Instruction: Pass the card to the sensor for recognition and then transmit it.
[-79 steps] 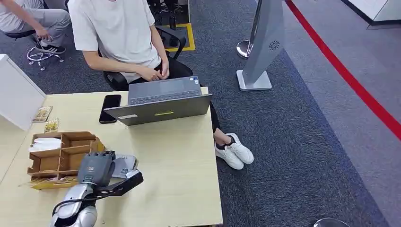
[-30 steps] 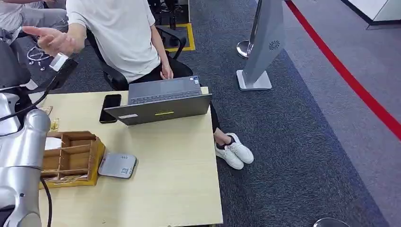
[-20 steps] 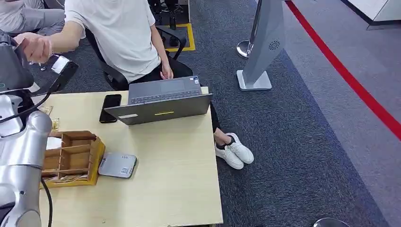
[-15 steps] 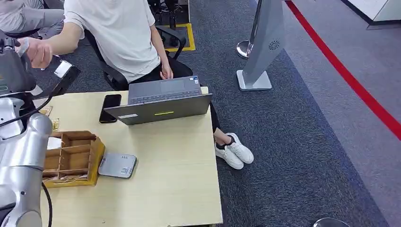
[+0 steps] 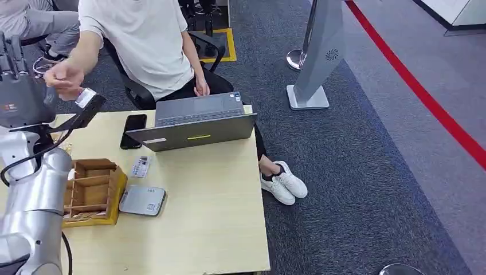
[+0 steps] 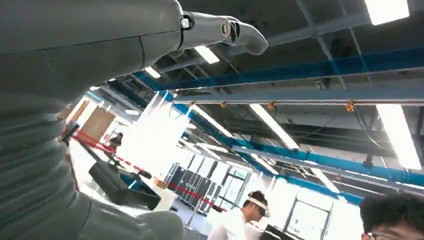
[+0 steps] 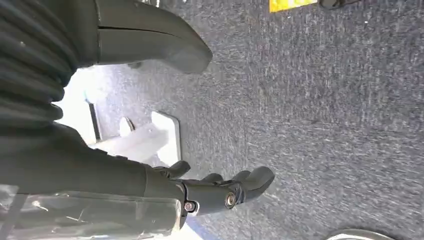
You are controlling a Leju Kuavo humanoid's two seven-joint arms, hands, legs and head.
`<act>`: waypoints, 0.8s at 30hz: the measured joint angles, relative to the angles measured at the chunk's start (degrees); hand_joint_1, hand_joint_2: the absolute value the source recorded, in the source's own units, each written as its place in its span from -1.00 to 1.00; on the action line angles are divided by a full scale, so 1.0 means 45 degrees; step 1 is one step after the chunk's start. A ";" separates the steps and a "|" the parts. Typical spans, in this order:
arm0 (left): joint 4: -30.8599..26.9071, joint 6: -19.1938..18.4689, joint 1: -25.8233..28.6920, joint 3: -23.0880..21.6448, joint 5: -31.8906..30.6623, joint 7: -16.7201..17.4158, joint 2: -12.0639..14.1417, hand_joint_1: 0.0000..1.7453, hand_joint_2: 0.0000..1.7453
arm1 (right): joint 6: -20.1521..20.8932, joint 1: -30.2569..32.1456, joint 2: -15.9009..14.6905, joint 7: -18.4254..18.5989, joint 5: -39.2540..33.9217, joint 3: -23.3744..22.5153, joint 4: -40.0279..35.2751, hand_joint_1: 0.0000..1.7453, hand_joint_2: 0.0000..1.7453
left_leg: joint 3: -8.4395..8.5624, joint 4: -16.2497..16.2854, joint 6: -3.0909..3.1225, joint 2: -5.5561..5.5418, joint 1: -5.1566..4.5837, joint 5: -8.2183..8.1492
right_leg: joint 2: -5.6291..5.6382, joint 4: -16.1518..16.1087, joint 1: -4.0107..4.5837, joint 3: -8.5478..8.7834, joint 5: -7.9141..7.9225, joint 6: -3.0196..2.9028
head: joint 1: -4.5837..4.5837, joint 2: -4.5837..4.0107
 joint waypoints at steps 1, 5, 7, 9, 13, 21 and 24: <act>-0.0318 -0.0067 0.0249 -0.0119 0.0063 0.0115 0.0000 -1.00 1.00 | -0.0029 0.0032 0.0000 -0.0009 -0.0076 -0.0052 0.0000 -1.00 1.00 | -0.0001 0.0000 0.0003 -0.0001 0.0000 -0.0007 | -0.0001 0.0000 0.0000 0.0000 -0.0002 0.0003 | 0.0000 0.0000; -0.2956 -0.0160 0.2152 -0.1207 0.0341 0.0660 0.0190 -1.00 1.00 | -0.0145 0.0167 -0.0039 0.0015 -0.0383 -0.0379 0.0000 -1.00 1.00 | -0.0008 0.0000 -0.0001 0.0002 0.0000 -0.0035 | 0.0000 -0.0004 0.0000 -0.0005 -0.0020 0.0012 | 0.0010 0.0000; -0.4368 -0.0131 0.3128 -0.1838 0.0375 0.0781 0.0404 -1.00 1.00 | -0.0150 0.0218 -0.0078 0.0015 -0.0383 -0.0520 -0.0005 -1.00 1.00 | -0.0013 0.0000 0.0001 -0.0002 0.0000 -0.0037 | -0.0008 -0.0008 0.0000 -0.0011 -0.0025 0.0008 | 0.0010 0.0000; -0.5015 -0.0131 0.3502 -0.2133 0.0380 0.0810 0.0505 -1.00 1.00 | -0.0160 0.0225 -0.0087 0.0029 -0.0383 -0.0616 -0.0005 -1.00 1.00 | -0.0015 0.0000 0.0001 -0.0006 0.0000 -0.0036 | -0.0014 -0.0008 0.0000 -0.0010 -0.0025 0.0009 | 0.0005 0.0000; -0.6048 -0.0048 0.4287 -0.2508 0.0560 0.0815 0.0860 -1.00 1.00 | -0.0466 0.0232 -0.0087 0.0151 -0.0728 -0.0777 0.0000 -1.00 1.00 | -0.0012 -0.0005 0.0000 0.0006 0.0001 -0.0037 | -0.0005 -0.0006 0.0000 -0.0003 -0.0024 0.0008 | 0.0005 0.0000; -0.8437 -0.0836 0.8678 -0.2984 0.0482 0.0402 0.2760 -1.00 1.00 | -0.0801 0.0286 -0.0087 0.0214 -0.1724 -0.1569 -0.0005 -1.00 1.00 | -0.0004 -0.0008 0.0007 0.0016 0.0001 -0.0077 | 0.0008 -0.0007 0.0001 -0.0013 -0.0079 0.0004 | 0.0010 0.0000; -0.8699 -0.1084 0.9569 -0.3052 0.0477 0.0451 0.3438 -1.00 1.00 | -0.0806 0.0285 -0.0087 0.0185 -0.1729 -0.1739 -0.0005 -1.00 1.00 | -0.0008 -0.0008 0.0004 0.0008 0.0002 -0.0081 | -0.0010 -0.0007 0.0001 -0.0009 -0.0084 0.0004 | 0.0015 0.0000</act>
